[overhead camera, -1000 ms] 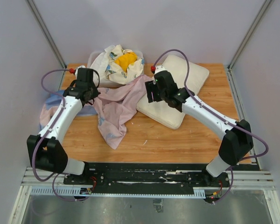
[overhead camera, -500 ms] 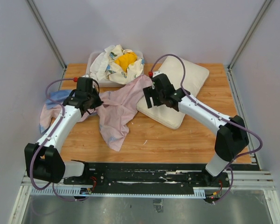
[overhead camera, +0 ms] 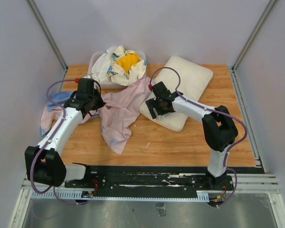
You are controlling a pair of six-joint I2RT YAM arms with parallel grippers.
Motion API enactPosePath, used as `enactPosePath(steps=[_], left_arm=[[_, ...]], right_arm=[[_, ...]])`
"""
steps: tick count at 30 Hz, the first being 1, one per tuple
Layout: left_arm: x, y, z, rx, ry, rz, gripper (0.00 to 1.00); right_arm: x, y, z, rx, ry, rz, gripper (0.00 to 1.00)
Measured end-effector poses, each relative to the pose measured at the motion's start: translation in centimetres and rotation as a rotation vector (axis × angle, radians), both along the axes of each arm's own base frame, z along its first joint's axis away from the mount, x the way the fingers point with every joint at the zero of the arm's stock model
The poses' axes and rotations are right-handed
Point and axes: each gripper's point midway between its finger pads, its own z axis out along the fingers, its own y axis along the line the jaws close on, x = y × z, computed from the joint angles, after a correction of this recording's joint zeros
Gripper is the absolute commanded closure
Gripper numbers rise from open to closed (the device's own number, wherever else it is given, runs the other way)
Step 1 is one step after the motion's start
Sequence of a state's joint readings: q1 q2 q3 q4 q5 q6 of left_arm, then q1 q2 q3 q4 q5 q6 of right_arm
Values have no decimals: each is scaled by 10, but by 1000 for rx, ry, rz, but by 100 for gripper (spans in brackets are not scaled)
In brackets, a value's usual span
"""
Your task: Put the pillow into the pillowcase
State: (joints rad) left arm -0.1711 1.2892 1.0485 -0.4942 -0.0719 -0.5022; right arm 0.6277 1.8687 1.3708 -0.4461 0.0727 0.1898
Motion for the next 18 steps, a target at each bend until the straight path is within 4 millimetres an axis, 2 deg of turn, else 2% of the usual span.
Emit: enactPosePath(steps=[2,4,5,6,10,13,15,18], left_arm=[[0,0,1,-3,-3,-1,100],[-1,-1,3,-6,-8,-1,100],[-1,-1,4,-8,-11,-2,100],[-1,-1,5,-9,-13,-3,100],[-2,-3,5,-21,-12,-6,100],[-2,-4,5,-28,-11,-7,100],[-2,-5,5,-32,-12,-6,100],[-1,-5,5,-34,-14,-6,100]], right_arm=[[2,-1,-3,-14,-2,5,45],[4,-2,-2,-20,-10,3,80],[5,-3,-2,-22,-13,2,91],[7,-5,-2,-17,-15,-18,98],[13,-14,-2,7,-10,-63,99],[7,-19,1,28,-19,-81,99],[1,-24,6,42,-31,-96,99],[-22,-46,18,35,-33,-139,99]])
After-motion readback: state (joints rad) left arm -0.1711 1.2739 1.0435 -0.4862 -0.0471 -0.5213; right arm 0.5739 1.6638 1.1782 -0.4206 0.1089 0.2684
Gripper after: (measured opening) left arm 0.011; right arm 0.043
